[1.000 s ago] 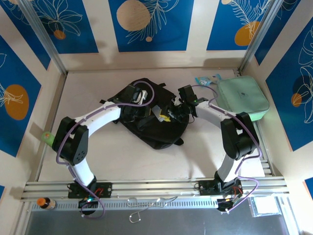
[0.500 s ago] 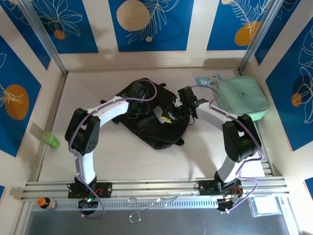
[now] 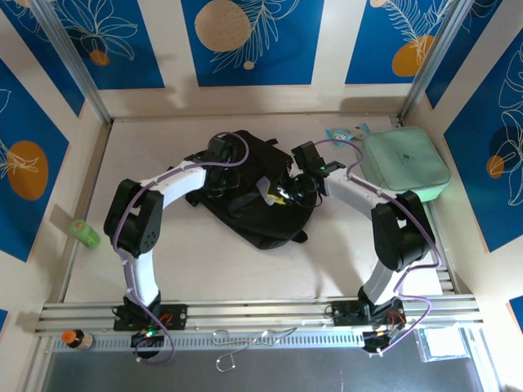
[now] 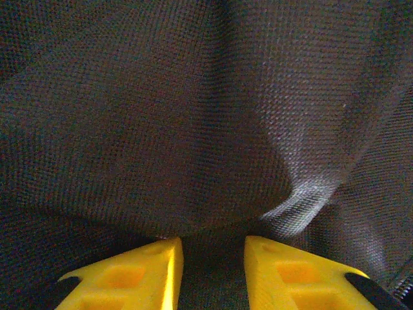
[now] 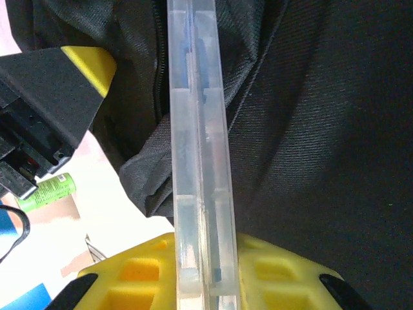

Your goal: Pack the student bag

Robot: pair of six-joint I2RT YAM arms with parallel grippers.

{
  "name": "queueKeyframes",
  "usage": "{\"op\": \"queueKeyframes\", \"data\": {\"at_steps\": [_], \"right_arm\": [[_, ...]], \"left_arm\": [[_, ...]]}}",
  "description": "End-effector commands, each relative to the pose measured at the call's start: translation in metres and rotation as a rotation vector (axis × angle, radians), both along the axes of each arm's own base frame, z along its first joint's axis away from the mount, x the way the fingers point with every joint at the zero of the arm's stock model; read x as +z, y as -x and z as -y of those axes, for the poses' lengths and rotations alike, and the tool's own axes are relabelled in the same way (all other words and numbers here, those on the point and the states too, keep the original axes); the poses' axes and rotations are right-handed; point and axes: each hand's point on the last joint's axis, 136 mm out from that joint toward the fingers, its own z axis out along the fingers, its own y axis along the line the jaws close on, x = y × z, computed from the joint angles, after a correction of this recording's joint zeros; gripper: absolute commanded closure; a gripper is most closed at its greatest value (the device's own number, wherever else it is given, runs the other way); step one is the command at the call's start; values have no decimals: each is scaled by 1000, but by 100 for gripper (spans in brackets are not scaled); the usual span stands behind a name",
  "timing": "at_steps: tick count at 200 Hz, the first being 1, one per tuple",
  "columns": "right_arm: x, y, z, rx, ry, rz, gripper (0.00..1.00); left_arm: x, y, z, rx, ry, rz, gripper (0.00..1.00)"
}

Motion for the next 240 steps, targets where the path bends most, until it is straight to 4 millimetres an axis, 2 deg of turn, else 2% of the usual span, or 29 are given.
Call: {"op": "queueKeyframes", "data": {"at_steps": [1, 21, 40, 100, 138, 164, 182, 199, 218, 240], "right_arm": [[-46, 13, 30, -107, 201, -185, 96], [-49, 13, 21, -99, 173, -211, 97], [-48, 11, 9, -76, 69, -217, 97], [-15, 2, -42, 175, -283, -102, 94], [-1, -12, -50, 225, -370, -14, 93], [-12, -31, -48, 181, -339, -14, 92], [-23, -44, -47, 143, -294, 2, 88], [-24, -54, -46, 132, -279, 35, 83], [-8, -55, -49, 170, -305, 82, 71], [7, -47, -36, 180, -269, 120, 55]], "left_arm": [[-14, 11, -24, 42, -39, -67, 68], [-14, 11, -26, 39, -48, -66, 67], [-17, 13, -27, 39, -47, -75, 68], [-17, 13, -25, 30, -28, -75, 68], [-4, 13, -23, 17, -15, -52, 68], [13, 12, -22, 14, 3, -24, 68], [32, 12, -22, 13, 22, 14, 67], [48, 13, -23, 6, 30, 48, 64], [64, 15, -29, 13, 29, 81, 58], [76, 20, -39, 36, 33, 110, 48]]}}
